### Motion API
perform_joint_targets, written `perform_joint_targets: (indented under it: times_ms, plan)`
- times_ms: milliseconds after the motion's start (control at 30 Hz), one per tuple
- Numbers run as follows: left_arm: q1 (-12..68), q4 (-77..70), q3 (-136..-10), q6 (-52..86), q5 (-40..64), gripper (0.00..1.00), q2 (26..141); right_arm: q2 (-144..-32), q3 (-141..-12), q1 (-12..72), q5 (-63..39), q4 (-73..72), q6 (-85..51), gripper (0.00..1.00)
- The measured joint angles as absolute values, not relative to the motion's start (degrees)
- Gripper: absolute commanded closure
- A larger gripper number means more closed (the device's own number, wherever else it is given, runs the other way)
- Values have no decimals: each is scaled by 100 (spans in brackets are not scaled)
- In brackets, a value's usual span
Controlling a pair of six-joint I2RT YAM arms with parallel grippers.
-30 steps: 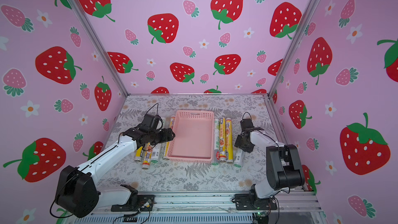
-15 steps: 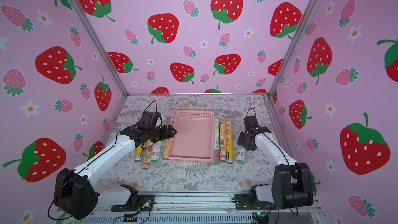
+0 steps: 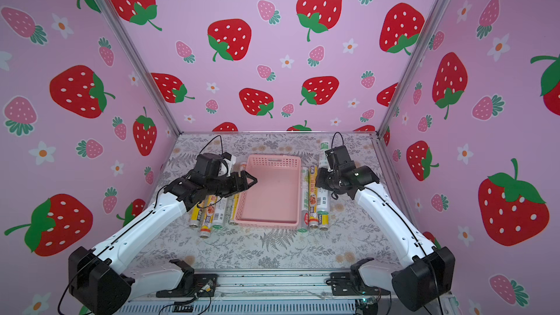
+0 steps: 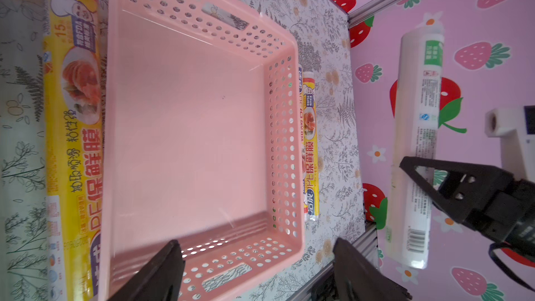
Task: Put the plastic wrap into the basket
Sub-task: Pick up the plastic wrap from the center of the board, then place the plastic wrap in the basket.
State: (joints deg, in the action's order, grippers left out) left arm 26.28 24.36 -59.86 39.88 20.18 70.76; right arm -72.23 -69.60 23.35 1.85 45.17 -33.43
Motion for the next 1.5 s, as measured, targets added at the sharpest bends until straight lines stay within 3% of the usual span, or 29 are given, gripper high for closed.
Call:
perform_joint_targets:
  times_ms: [500,1500]
  plan:
    - [2877,1999,-5695,4440,1490,15,6860,-8554,-7227,3461,388,3627,-4213,86]
    - [2873,2130,-5413,4329,998,14,6842,-9780,-7227,4156,976,3238,-4733,91]
